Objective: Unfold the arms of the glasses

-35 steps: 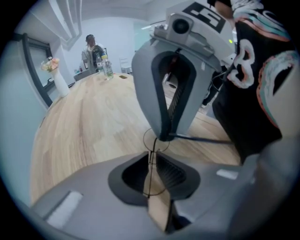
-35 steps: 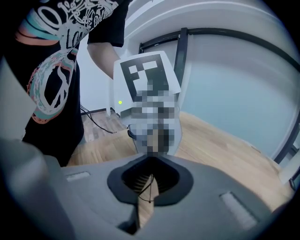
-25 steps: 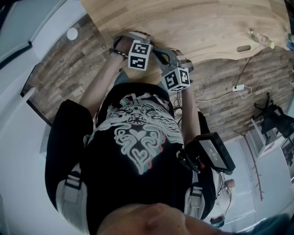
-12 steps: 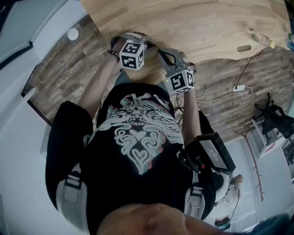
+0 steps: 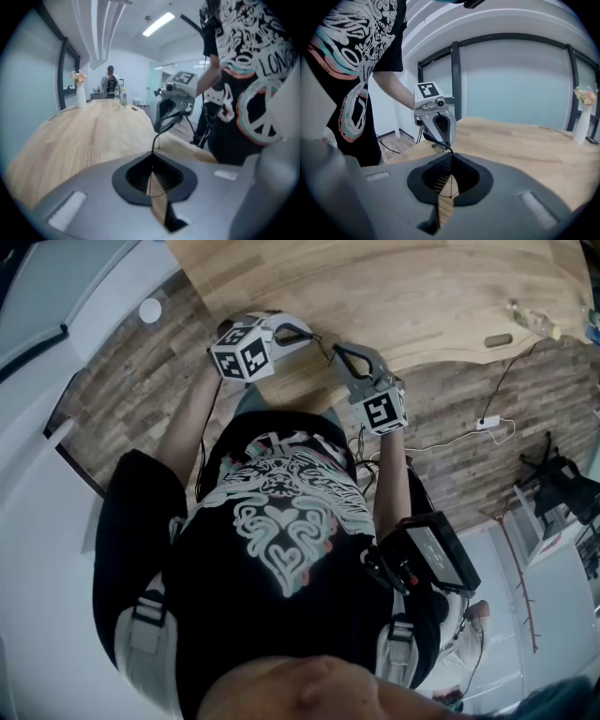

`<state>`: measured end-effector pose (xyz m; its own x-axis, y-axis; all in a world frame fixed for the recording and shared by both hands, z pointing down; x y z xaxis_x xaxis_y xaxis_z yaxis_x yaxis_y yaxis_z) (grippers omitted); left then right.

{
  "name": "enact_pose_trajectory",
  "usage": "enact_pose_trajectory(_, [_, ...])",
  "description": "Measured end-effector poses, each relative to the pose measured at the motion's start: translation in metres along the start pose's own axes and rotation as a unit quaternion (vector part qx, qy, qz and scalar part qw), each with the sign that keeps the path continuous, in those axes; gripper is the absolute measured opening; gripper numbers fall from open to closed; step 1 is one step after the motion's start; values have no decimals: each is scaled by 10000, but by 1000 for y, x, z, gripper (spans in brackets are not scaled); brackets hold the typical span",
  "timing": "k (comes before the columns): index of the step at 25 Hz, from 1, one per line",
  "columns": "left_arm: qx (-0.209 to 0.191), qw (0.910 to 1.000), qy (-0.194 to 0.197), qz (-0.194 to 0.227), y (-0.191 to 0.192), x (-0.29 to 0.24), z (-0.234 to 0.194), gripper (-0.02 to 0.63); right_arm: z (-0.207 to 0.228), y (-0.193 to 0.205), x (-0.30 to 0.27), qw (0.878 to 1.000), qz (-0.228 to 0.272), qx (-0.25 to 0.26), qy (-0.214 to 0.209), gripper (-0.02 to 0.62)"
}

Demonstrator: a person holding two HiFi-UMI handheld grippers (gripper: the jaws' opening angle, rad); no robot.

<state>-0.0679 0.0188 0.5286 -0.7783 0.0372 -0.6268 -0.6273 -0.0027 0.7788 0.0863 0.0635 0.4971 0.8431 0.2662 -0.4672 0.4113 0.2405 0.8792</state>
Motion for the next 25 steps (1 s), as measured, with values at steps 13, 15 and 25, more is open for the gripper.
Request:
enact_pose_trajectory(13, [2163, 9548, -108, 2037, -6, 57, -38, -11, 18, -23, 28, 9831, 1304, -1285, 20, -2])
enact_pose_trajectory(15, [2399, 9470, -85, 2135, -4, 58, -39, -11, 21, -23, 32, 9775, 1560, -1417, -33, -2])
enact_pose_trajectory(25, [4088, 8732, 271, 2639, 19, 62, -43, -9, 33, -14, 36, 9244, 2601, -2682, -766, -2])
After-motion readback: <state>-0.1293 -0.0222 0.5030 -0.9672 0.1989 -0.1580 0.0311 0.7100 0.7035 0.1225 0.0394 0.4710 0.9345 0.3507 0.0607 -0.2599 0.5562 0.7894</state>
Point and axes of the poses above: the fingertips, and each gripper's own axes: x backward along the fingers, z to its right, y out of its underside, the point moved 8 cm from there along x, backward along the fingers, and after that the axes turned 11 degrees about -y, right-handed, at the moved point
